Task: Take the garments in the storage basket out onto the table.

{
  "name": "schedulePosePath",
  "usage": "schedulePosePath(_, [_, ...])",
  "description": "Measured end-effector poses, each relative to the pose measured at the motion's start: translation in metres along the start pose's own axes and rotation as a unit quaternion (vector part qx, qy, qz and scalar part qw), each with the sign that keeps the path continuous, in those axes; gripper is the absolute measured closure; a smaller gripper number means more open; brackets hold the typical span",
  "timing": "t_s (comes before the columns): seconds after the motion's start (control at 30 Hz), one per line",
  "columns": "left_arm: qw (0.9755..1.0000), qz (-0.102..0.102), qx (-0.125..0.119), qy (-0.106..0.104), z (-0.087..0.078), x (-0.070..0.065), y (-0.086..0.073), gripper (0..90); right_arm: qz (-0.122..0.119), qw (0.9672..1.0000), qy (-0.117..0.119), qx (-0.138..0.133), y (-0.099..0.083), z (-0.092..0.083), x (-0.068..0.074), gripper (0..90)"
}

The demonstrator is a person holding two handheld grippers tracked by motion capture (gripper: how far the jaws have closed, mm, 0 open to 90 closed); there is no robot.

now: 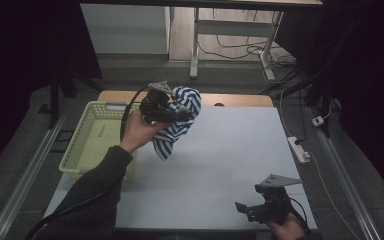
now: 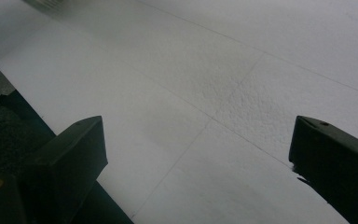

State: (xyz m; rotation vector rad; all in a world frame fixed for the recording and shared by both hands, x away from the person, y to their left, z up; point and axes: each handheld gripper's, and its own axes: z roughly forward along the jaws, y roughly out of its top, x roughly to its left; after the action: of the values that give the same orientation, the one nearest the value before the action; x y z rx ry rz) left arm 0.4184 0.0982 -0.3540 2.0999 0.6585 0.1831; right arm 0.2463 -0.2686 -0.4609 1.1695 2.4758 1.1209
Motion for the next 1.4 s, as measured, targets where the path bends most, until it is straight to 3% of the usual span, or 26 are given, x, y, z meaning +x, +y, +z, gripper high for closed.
schedulePosePath(0.57, [0.9983,0.04,0.043,-0.002,0.053,-0.018,0.001,61.1,-0.006,1.0,0.005,0.004,0.0,0.001,0.001,4.7])
schedulePosePath(1.03, [0.9979,0.024,0.059,-0.012,0.087,-0.017,-0.017,60.6,-0.013,0.9999,0.006,0.008,0.0,0.001,0.002,4.8])
schedulePosePath(1.4, [0.9947,0.025,0.1,-0.005,0.112,-0.015,-0.038,59.6,-0.017,0.9998,0.007,0.008,0.0,0.001,0.002,4.8])
